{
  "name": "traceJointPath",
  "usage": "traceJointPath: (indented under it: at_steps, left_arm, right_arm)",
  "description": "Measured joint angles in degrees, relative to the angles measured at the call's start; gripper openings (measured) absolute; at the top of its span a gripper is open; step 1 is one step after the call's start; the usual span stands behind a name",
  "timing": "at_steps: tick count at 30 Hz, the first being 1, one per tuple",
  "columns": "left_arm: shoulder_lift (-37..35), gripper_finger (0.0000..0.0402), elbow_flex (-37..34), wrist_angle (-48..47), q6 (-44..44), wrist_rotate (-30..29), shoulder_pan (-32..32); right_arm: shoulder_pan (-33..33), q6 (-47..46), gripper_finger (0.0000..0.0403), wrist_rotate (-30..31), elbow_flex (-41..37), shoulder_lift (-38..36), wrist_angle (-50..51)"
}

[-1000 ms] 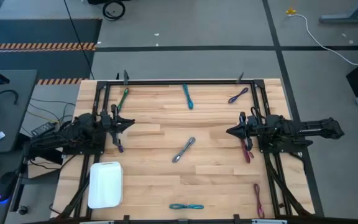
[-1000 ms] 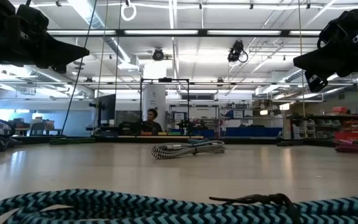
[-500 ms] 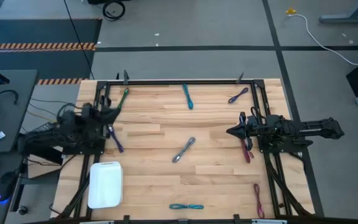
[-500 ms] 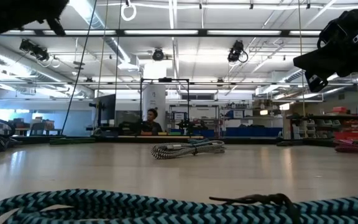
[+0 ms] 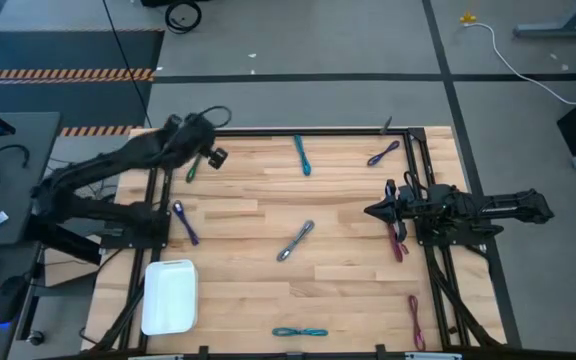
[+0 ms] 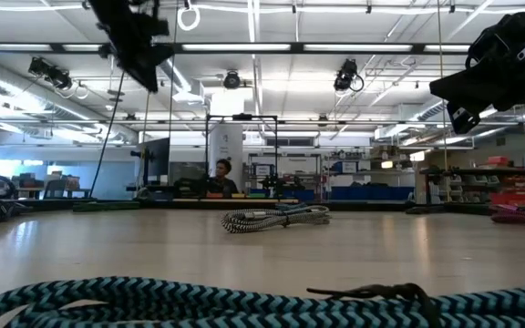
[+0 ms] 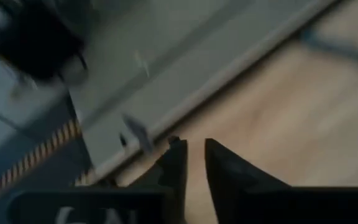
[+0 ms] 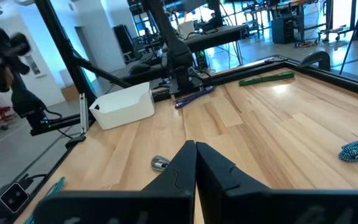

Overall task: Pick and place USB-C Cables
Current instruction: Put the green charger cable into the white bin

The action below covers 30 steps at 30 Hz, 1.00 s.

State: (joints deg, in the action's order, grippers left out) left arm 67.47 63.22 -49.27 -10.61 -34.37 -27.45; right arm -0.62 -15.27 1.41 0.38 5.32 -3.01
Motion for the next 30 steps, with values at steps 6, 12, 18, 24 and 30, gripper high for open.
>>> traceJointPath:
  at_steps: [6, 12, 18, 24, 30]
  left_arm:
    - [12.6, 0.0171, 1.9, -5.6, 1.9, 17.5, -13.2]
    - [21.8, 0.0258, 1.9, -5.6, -0.9, 24.0, -23.9]
    - [29.1, 0.0274, 1.9, -4.0, -2.3, 23.2, -32.1]
    - [35.3, 0.0249, 3.4, -3.5, -3.0, 26.5, -35.4]
    - [36.4, 0.0215, 3.8, -4.2, -6.9, 23.5, -33.6]
  right_arm:
    - [0.0, 0.0, 0.0011, 0.0, 0.0, 0.0, 0.0]
    - [0.0, 0.0, 0.0011, 0.0, 0.0, 0.0, 0.0]
    - [0.0, 0.0, 0.0011, 0.0, 0.0, 0.0, -0.1]
    - [0.0, 0.0, 0.0011, 0.0, 0.0, 0.0, -0.2]
    - [0.0, 0.0, 0.0011, 0.0, 0.0, 0.0, -0.4]
